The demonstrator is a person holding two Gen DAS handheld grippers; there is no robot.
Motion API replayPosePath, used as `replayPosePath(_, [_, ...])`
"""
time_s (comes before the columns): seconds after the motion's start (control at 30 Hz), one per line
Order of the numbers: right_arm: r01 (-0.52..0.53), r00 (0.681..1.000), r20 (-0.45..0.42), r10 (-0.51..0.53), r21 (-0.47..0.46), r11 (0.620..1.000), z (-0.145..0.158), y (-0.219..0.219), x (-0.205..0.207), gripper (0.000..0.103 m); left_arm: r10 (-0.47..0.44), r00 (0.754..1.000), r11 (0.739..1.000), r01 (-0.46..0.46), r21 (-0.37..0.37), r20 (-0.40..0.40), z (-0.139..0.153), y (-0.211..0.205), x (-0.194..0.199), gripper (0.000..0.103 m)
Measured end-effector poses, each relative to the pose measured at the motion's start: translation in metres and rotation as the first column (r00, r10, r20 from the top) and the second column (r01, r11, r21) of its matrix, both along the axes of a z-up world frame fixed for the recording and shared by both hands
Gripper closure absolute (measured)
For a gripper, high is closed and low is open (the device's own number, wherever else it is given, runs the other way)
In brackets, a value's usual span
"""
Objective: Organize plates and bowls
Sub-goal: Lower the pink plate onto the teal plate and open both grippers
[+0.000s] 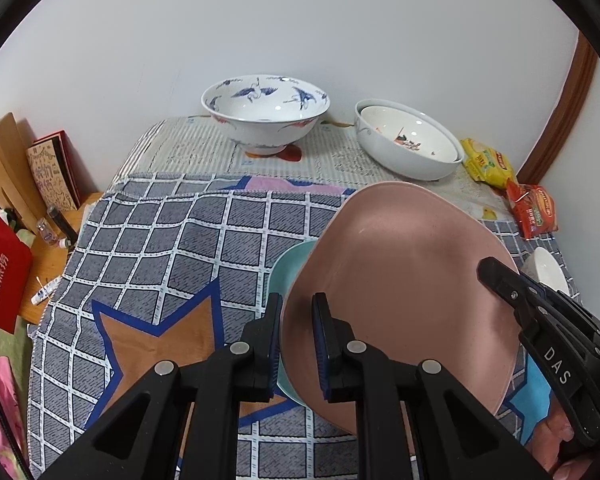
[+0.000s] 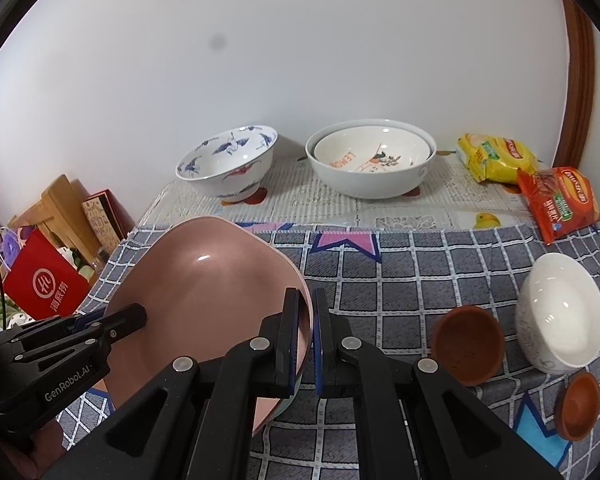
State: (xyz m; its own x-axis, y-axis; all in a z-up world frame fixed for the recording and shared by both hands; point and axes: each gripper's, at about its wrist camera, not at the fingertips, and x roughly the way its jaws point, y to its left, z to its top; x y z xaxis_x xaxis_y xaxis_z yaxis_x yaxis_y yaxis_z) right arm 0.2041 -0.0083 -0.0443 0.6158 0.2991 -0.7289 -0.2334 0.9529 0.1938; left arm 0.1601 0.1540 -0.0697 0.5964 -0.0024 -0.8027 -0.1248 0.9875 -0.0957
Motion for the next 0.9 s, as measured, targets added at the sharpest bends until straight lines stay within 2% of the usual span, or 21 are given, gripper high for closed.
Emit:
replayPosePath(0.53, [-0.049,0.996,-0.072,0.048,-0.017,0.999,-0.037,0.014,0.028,0.096,0.007,0.996,1.000,-0.007,-0.001,-0.086,-0.035,0.010,0.019,0.089])
replayPosePath(0.9, [-0.064,0.991,-0.117,0.061,-0.025,0.998,-0.055,0.021,0.048,0.091,-0.006,0.993,1.000,0.008,0.018,-0.116,-0.043,0.007,0.023,0.088])
